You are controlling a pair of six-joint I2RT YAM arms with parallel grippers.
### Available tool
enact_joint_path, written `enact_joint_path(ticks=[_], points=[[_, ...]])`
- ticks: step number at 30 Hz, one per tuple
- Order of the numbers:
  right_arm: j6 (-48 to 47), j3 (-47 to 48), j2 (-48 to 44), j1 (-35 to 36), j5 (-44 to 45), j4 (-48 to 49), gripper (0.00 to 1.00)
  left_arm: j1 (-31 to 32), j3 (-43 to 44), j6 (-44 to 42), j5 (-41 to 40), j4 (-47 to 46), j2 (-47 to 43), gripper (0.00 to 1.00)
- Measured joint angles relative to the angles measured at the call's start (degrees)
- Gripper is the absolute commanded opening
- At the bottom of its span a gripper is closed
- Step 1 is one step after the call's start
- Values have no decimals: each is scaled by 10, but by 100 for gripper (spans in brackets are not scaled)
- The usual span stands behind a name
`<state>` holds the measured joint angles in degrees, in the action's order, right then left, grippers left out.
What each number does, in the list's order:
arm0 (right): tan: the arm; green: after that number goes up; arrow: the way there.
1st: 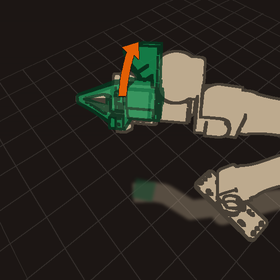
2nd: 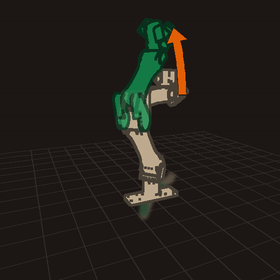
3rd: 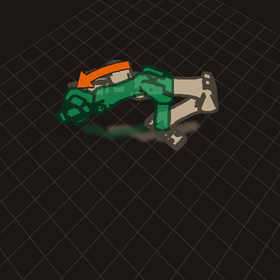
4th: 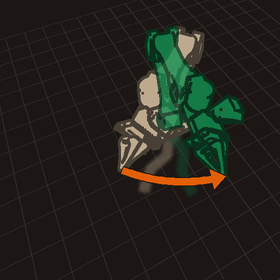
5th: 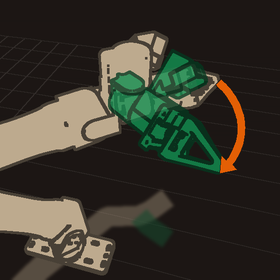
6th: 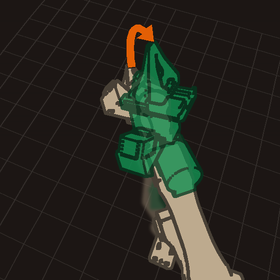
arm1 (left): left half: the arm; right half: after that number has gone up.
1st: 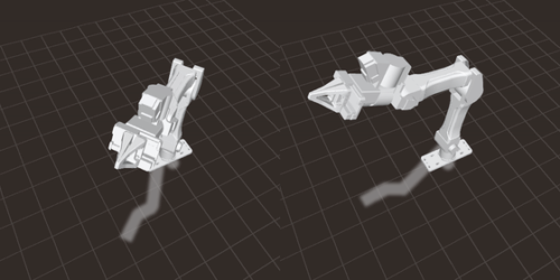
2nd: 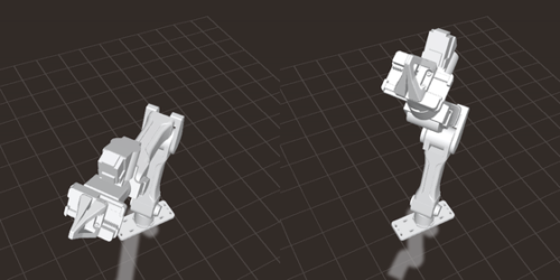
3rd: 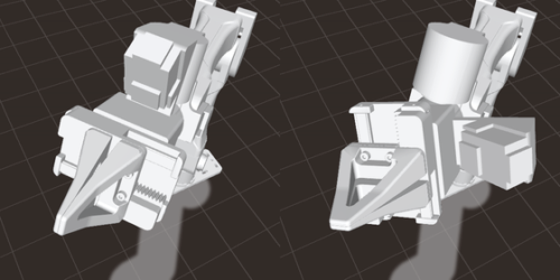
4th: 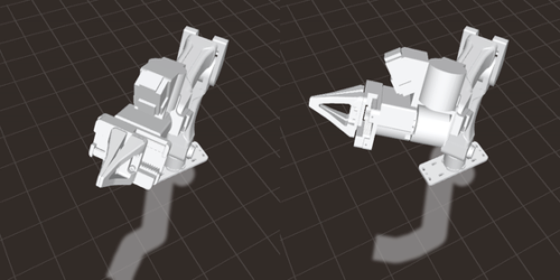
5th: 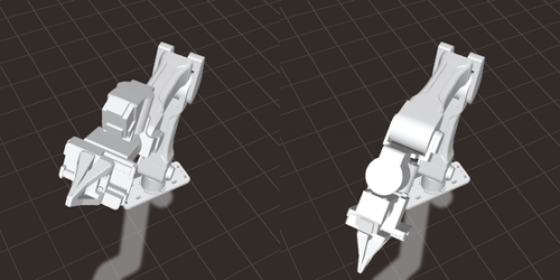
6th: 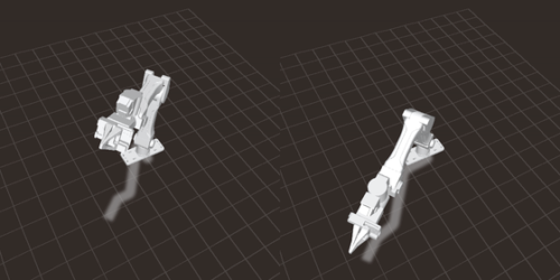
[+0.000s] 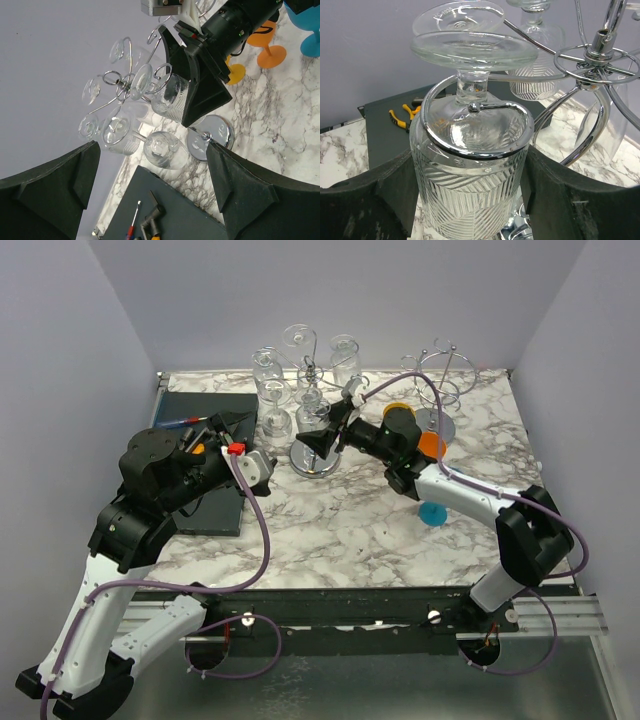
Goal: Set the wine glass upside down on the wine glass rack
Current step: Turn the wine glass upside down at the wine rack.
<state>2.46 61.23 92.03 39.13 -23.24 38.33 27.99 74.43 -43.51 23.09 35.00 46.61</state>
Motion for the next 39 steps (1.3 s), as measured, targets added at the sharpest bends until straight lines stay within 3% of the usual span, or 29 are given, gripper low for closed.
enact_joint_path(ticks=[27,31,39], points=[[26,-106,-32,8,33,149,28,0,-3,3,-4,1,-5,95],[37,-119,-32,8,48,165,39,0,-7,3,-5,1,-5,95],[47,-132,-32,9,68,177,79,0,-9,7,-6,3,-7,95]])
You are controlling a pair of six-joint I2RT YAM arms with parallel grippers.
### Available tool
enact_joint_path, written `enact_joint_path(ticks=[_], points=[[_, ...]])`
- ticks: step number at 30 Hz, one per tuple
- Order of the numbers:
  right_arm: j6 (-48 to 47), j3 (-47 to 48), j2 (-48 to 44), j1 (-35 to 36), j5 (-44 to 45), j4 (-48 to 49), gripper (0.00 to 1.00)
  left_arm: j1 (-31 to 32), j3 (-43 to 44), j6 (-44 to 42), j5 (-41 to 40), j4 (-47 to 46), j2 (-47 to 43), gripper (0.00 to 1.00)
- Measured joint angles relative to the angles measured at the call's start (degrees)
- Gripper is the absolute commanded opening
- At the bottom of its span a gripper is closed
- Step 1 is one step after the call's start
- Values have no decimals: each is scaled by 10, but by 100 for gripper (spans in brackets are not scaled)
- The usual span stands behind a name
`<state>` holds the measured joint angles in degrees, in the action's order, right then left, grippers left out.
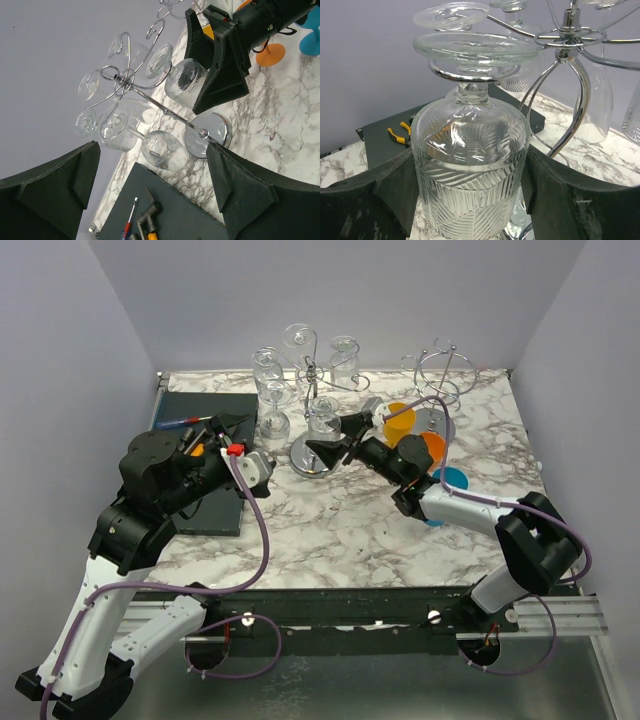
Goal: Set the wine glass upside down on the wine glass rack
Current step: Turn the wine glass upside down at the wine rack, then pick up the wine glass at the center of the board.
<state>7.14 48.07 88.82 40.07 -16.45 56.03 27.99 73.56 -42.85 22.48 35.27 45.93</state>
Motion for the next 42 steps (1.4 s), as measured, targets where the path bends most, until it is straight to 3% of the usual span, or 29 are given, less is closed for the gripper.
enact_joint_path(ticks=[1,2,3,11,16,23,27,35,42], points=[[1,-2,0,0,2,0,83,0,0,0,0,0,0,95],[2,-3,0,0,3,1,98,0,0,0,0,0,-1,95],[3,-5,0,0,6,5,99,0,0,0,0,0,-1,95],[3,-12,-2,0,12,19,100,0,0,3,0,0,-2,96],[3,-25,-38,0,12,-24,100,0,0,6,0,0,-2,96],[14,-18,-159,0,18,-206,100,0,7,36,0,3,7,96],[26,35,-205,0,30,-348,99,0,45,84,0,5,36,95],[53,236,-217,-1,119,-611,90,0,148,211,-11,-16,134,93],[70,326,-209,-30,201,-727,82,0,182,255,-18,-19,183,93]])
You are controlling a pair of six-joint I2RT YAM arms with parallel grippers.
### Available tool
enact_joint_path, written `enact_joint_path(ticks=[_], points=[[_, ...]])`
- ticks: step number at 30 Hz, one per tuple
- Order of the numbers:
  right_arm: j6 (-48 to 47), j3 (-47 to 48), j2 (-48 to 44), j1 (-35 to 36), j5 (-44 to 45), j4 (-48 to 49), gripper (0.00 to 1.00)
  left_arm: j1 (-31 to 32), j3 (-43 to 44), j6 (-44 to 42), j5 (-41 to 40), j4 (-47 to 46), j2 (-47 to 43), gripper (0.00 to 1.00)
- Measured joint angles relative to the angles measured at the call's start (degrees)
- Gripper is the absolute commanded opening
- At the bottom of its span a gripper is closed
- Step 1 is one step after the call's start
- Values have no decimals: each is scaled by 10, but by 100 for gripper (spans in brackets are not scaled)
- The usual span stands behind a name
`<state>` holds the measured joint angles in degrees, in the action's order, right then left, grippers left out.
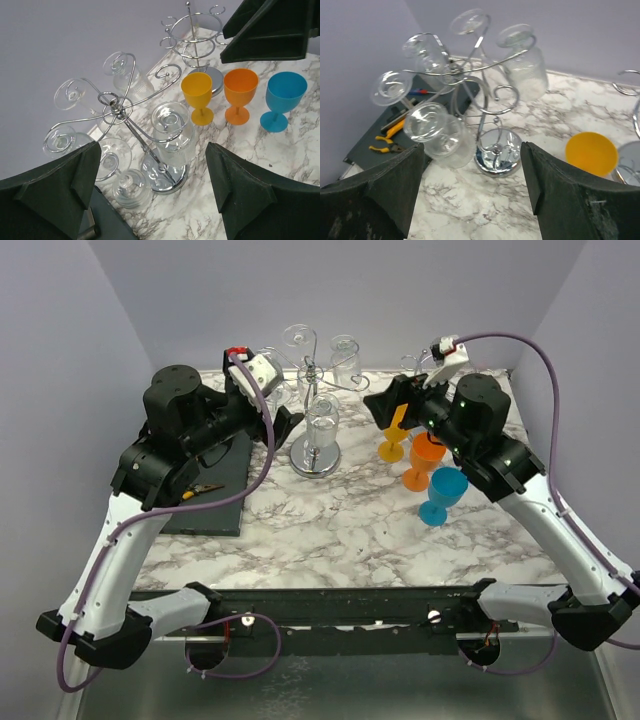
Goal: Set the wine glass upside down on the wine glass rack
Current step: Pick up the wine glass at the center of the board.
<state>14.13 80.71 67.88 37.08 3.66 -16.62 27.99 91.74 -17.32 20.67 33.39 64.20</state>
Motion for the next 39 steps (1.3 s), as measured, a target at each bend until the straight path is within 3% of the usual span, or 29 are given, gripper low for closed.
enact_joint_path(ticks=[10,20,25,27,34,39], points=[[31,80,106,-85,-5,-64,76,0,19,45,-23,-3,26,80],[34,146,162,-101,-10,-102,71,0,26,66,-58,-3,63,81],[46,68,95,-118,17,-167,83,0,23,68,-60,-3,51,83],[59,29,57,-123,24,-208,99,0,23,68,-61,-3,45,84],[100,-88,-54,-123,52,-297,100,0,18,71,-62,-3,32,85],[123,-119,-57,-123,67,-307,100,0,10,72,-62,-3,21,86]])
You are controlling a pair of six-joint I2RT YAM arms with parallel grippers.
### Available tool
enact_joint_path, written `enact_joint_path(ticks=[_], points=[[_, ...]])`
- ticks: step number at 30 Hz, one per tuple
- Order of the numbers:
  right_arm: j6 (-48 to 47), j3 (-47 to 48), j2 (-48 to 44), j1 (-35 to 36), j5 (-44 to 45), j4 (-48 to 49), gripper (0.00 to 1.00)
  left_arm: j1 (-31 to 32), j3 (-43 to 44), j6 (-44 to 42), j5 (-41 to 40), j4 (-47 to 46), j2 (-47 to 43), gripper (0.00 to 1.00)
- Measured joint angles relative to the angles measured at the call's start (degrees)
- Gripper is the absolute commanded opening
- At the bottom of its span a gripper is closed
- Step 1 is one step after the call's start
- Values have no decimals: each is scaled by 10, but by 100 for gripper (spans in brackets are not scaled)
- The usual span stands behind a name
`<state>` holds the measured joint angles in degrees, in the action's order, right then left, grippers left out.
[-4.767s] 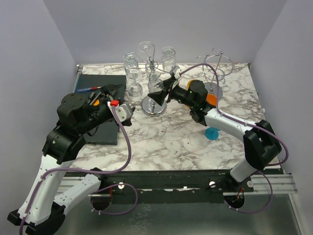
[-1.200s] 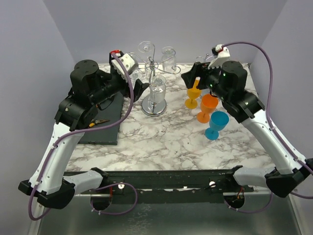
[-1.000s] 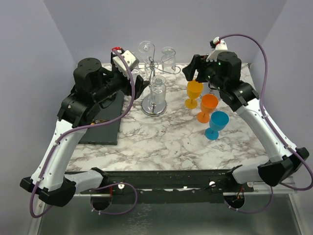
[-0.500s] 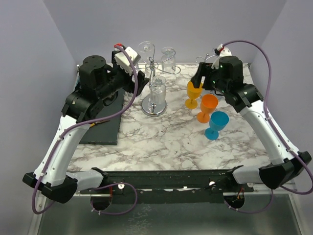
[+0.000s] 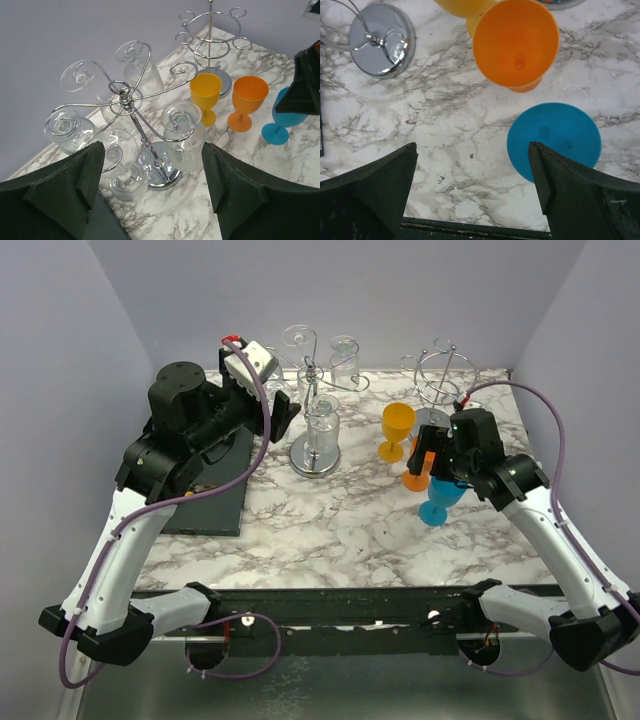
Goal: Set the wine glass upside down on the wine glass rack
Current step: Pick up the wine glass at the center of the board.
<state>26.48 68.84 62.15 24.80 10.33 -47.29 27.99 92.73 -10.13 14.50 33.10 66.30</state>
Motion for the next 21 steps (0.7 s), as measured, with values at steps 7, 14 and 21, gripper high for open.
enact_joint_path(ticks=[7,14,21], points=[[12,-31,71,0,24,-2,84,0,-6,0,0,0,-23,86],[18,-58,83,0,50,-3,68,0,-6,0,0,0,-26,86],[20,-74,107,0,49,8,24,0,-6,3,3,0,-26,86]])
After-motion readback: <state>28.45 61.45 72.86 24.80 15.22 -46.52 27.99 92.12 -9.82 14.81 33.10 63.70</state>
